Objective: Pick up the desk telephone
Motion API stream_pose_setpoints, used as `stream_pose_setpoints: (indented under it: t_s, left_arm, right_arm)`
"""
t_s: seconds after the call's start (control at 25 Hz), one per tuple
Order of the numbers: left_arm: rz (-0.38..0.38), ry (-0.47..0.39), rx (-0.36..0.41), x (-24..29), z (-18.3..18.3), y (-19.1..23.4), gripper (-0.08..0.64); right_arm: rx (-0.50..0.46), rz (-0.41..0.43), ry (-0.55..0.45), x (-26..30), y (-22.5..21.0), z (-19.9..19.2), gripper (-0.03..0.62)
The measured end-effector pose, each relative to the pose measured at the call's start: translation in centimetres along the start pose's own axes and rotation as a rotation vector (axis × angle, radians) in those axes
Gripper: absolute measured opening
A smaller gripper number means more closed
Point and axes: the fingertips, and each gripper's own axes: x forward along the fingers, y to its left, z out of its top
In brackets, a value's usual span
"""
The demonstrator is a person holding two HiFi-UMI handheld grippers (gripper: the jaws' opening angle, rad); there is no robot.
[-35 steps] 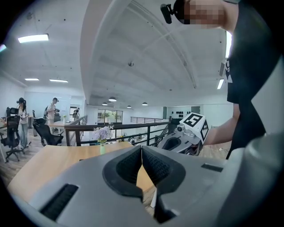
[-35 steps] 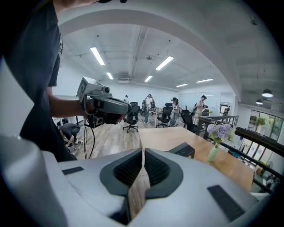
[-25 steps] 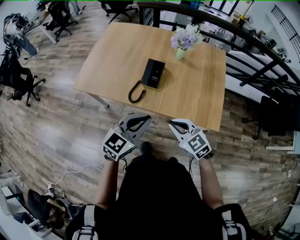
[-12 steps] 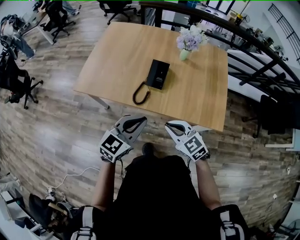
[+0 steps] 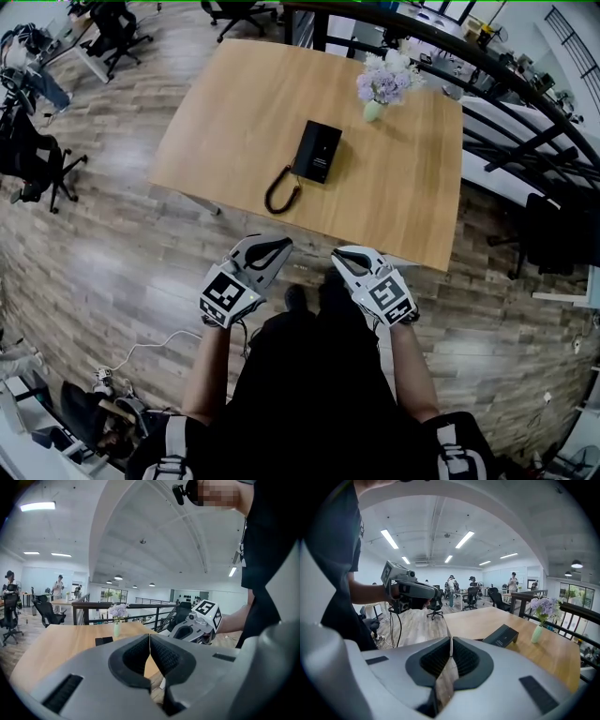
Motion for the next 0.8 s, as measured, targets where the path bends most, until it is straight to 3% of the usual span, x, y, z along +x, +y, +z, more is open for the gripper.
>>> stream_pose_setpoints:
  t_s: [0.28, 0.52, 0.8]
  left_arm:
    - [0.032, 0.022, -0.005, 3.6, 1.4, 1.5, 0.023]
    - [0.038, 0.050, 0.011, 7.2, 2.6, 1.9, 0.023]
    - [0.122, 0.060, -0.006, 8.7, 3.1, 3.0, 0.023]
  right_arm:
    - [-0.007, 0.057, 0.000, 0.8, -4.1, 0.9, 0.032]
    - [-0.025, 0.058, -0.011, 0.5, -9.2, 1.7, 0.032]
    - [-0.052, 0.116, -0.020, 0.5, -11.8, 1.9, 0.032]
